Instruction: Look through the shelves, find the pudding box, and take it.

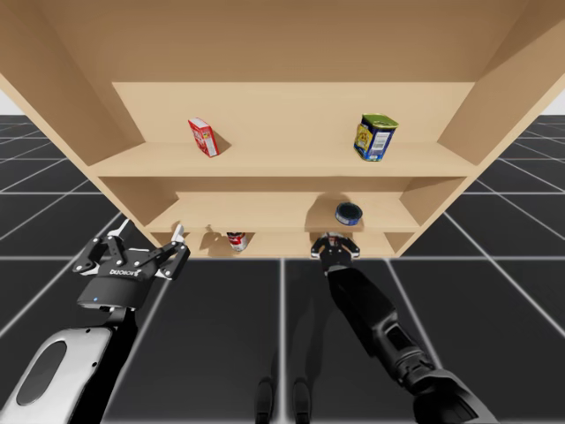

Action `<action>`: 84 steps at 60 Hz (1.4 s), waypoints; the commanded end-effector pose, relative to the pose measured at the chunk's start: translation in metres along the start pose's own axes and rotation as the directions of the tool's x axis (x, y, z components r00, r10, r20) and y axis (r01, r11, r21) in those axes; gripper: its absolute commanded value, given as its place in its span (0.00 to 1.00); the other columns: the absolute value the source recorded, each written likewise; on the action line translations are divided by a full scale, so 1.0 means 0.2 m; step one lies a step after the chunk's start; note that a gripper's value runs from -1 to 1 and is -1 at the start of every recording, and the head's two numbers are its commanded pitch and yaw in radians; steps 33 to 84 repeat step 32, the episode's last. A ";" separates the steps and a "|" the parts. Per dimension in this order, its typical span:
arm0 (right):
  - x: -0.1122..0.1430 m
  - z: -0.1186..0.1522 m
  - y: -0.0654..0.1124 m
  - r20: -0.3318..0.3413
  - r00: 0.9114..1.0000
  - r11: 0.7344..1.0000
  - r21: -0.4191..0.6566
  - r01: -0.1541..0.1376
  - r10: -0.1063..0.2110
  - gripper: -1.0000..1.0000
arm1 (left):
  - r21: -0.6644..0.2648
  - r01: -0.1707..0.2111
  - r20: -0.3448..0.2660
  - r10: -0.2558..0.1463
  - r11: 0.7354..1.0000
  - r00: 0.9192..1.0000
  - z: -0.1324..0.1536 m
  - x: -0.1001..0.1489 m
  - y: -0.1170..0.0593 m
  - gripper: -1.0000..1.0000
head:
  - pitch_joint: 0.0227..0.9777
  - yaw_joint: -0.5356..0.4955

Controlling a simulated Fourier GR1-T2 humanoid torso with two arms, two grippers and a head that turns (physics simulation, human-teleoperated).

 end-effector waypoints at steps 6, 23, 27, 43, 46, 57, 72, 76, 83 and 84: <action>-0.04 0.12 -0.18 0.051 0.998 0.997 -0.068 -0.020 0.023 1.00 | -0.001 0.001 -0.001 -0.001 1.000 1.000 0.00 0.00 -0.01 0.00 | 0.70 0.30; -0.06 0.37 -0.31 0.085 0.993 0.995 -0.063 -0.072 0.077 1.00 | -0.001 0.002 -0.001 -0.002 1.000 1.000 0.00 0.00 -0.01 0.00 | 0.70 0.30; -0.08 0.45 -0.35 0.075 0.995 0.996 -0.063 -0.064 0.069 1.00 | 0.000 0.001 0.000 -0.001 1.000 1.000 0.00 0.00 -0.01 0.00 | 0.70 0.30; -0.12 0.54 -0.40 0.083 0.995 0.996 -0.070 -0.049 0.055 1.00 | 0.000 0.001 0.000 -0.001 1.000 1.000 0.00 0.00 -0.01 0.00 | 0.70 0.30; -0.12 0.54 -0.40 0.083 0.995 0.996 -0.070 -0.049 0.055 1.00 | 0.000 0.001 0.000 -0.001 1.000 1.000 0.00 0.00 -0.01 0.00 | 0.70 0.30; -0.12 0.54 -0.40 0.083 0.995 0.996 -0.070 -0.049 0.055 1.00 | 0.000 0.001 0.000 -0.001 1.000 1.000 0.00 0.00 -0.01 0.00 | 0.70 0.30; -0.12 0.54 -0.40 0.083 0.995 0.996 -0.070 -0.049 0.055 1.00 | 0.000 0.001 0.000 -0.001 1.000 1.000 0.00 0.00 -0.01 0.00 | 0.70 0.30; -0.12 0.54 -0.40 0.083 0.995 0.996 -0.070 -0.049 0.055 1.00 | 0.000 0.001 0.000 -0.001 1.000 1.000 0.00 0.00 -0.01 0.00 | 0.70 0.30; -0.12 0.54 -0.40 0.083 0.995 0.996 -0.070 -0.049 0.055 1.00 | 0.000 0.001 0.000 -0.001 1.000 1.000 0.00 0.00 -0.01 0.00 | 0.70 0.30; -0.12 0.54 -0.40 0.083 0.995 0.996 -0.070 -0.049 0.055 1.00 | 0.000 0.001 0.000 -0.001 1.000 1.000 0.00 0.00 -0.01 0.00 | 0.70 0.30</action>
